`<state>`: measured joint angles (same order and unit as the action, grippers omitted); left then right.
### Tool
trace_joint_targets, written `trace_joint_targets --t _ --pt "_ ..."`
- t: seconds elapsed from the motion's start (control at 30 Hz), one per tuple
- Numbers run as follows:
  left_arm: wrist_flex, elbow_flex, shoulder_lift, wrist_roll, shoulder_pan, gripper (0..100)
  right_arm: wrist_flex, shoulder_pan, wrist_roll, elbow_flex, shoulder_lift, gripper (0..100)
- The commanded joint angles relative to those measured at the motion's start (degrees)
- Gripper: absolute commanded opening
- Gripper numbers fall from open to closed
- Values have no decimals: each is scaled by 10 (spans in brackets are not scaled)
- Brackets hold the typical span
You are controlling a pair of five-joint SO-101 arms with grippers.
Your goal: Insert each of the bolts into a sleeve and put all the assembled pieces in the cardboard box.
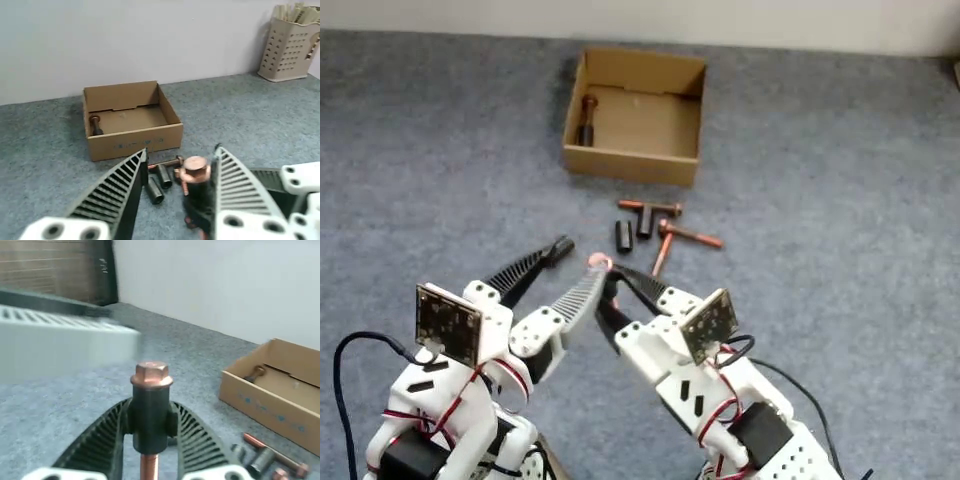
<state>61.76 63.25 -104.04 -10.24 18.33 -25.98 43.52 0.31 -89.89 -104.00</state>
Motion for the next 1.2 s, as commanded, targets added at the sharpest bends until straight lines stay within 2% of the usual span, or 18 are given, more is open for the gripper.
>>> trace_joint_targets --t 0.0,0.13,0.23,0.37,0.57,0.77,1.03,1.17 --pt "-1 -10 -3 -5 -33 107 14 -33 -3 5 -3 5" --pt "-59 48 -2 6 -37 2 -9 -48 -3 5 -3 5" --pt "-100 104 -2 35 -60 5 -44 -58 -3 9 -3 5" --pt "-145 155 -2 36 -113 5 -74 -80 -3 10 -2 5" --pt "-149 221 -1 36 -145 5 -78 -104 24 36 29 5" --pt "-150 247 -1 37 -144 5 -44 -138 29 179 257 5" --pt "-150 247 -1 37 -145 6 158 -188 30 360 622 5" --pt "-150 247 -1 37 -145 6 211 -218 30 463 788 5"
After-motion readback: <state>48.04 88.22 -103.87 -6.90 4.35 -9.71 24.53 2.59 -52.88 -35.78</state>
